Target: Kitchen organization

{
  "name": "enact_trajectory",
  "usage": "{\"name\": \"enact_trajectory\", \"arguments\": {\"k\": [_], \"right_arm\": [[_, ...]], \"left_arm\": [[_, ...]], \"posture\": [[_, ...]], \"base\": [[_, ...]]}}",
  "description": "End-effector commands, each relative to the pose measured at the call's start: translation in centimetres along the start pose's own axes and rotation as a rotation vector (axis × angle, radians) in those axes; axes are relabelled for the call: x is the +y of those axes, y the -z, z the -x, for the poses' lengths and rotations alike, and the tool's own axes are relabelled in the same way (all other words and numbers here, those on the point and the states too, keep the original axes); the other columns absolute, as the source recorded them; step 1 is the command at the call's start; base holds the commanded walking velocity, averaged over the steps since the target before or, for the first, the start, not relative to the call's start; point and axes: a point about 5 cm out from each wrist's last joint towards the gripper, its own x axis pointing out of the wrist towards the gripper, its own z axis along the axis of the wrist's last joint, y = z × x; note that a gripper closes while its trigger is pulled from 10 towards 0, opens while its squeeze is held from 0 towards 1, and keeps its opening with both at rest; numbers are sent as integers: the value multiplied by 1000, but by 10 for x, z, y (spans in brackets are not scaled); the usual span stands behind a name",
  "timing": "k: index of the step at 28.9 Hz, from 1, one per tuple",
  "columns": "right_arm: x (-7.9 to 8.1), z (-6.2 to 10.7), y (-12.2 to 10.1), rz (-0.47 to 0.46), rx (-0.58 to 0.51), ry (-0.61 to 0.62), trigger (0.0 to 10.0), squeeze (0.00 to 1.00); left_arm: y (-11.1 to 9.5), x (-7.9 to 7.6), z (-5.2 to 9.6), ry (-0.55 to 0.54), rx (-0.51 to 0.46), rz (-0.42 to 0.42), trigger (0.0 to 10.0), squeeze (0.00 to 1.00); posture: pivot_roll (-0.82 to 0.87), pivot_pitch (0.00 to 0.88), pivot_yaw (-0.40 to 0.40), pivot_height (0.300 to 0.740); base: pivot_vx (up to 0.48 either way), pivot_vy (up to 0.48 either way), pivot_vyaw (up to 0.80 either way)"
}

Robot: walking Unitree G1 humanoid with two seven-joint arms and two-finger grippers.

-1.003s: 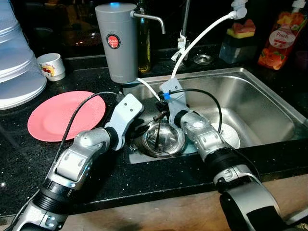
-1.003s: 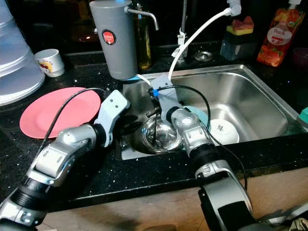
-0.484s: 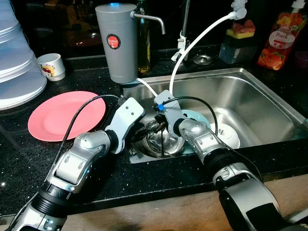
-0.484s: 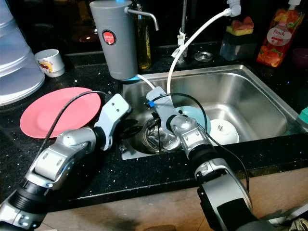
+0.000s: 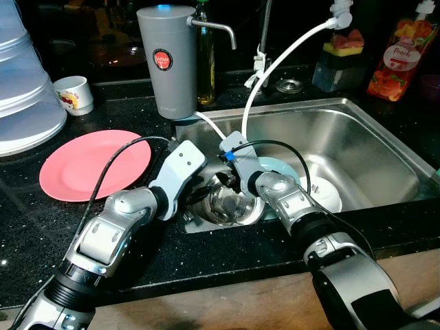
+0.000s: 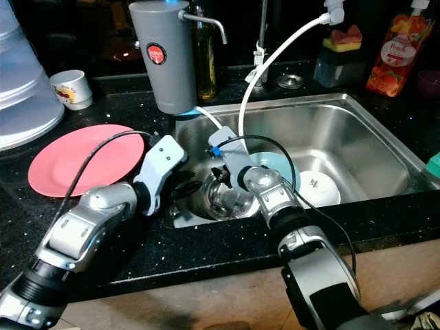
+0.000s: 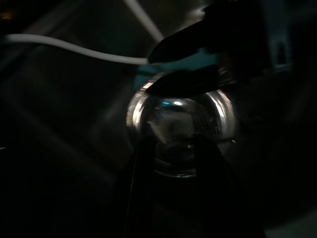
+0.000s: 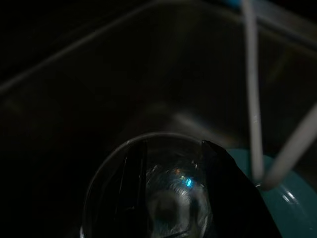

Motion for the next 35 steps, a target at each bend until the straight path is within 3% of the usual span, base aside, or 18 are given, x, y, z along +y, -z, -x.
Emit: {"name": "enact_trajectory", "arguments": {"k": [1,3,5,8,9,11,14,17,19,21,22,27,28,30,32,35], "right_arm": [[-7,2,-20,-9,-121,50,10000,0],[-27,17,-49,-147,-348,185,10000,0],[-34,28,-57,-190,-414,202,10000,0],[-36,31,-58,-195,-427,206,10000,0],[-34,33,-59,-190,-425,195,10000,0],[-32,35,-59,-183,-424,182,10000,0],[-27,36,-60,-186,-420,159,10000,0],[-26,36,-61,-187,-422,156,10000,0],[-24,36,-61,-184,-426,146,10000,0],[-21,38,-62,-194,-432,140,10000,0],[-20,39,-63,-201,-432,135,10000,0],[-17,38,-63,-204,-425,122,10000,0],[-16,38,-63,-204,-422,117,10000,0],[-15,38,-64,-204,-421,114,10000,0],[-14,38,-64,-199,-417,105,10000,0],[-13,39,-64,-195,-414,101,10000,0]], "left_arm": [[-3,13,6,-82,1,-13,10000,0],[-15,48,21,-334,-27,4,10000,0],[-20,73,39,-496,-23,50,10000,0],[-20,81,46,-555,-10,84,10000,0],[-16,86,53,-583,19,119,10000,1000],[-12,93,62,-616,53,163,10000,1000],[4,118,90,-774,136,241,10000,1000],[8,124,97,-819,149,265,10000,1000],[16,134,111,-878,193,301,10000,1000],[24,146,129,-964,222,356,10000,1000],[29,151,140,-1004,227,423,10000,1000],[39,153,153,-1033,240,517,10000,973],[41,153,155,-1040,238,542,10000,557],[42,153,155,-1043,235,557,10000,557],[45,153,156,-1042,231,605,10000,0],[50,151,154,-1021,230,661,10000,0]], "posture": [[7,16,-35,740],[16,24,-53,740],[20,27,-56,740],[20,27,-56,740],[19,28,-48,740],[19,28,-48,740],[15,29,-30,740],[15,30,-28,740],[18,29,-28,740],[20,30,-28,740],[26,29,-30,740],[29,30,-32,740],[29,31,-32,740],[29,31,-32,740],[31,31,-33,740],[33,30,-34,740]], "base": [[0,0,0],[0,0,0],[0,0,0],[0,0,0],[0,0,0],[0,0,0],[0,0,0],[0,0,0],[0,0,0],[0,0,0],[0,0,0],[0,0,0],[0,0,0],[0,0,0],[0,0,0],[0,0,0]]}}
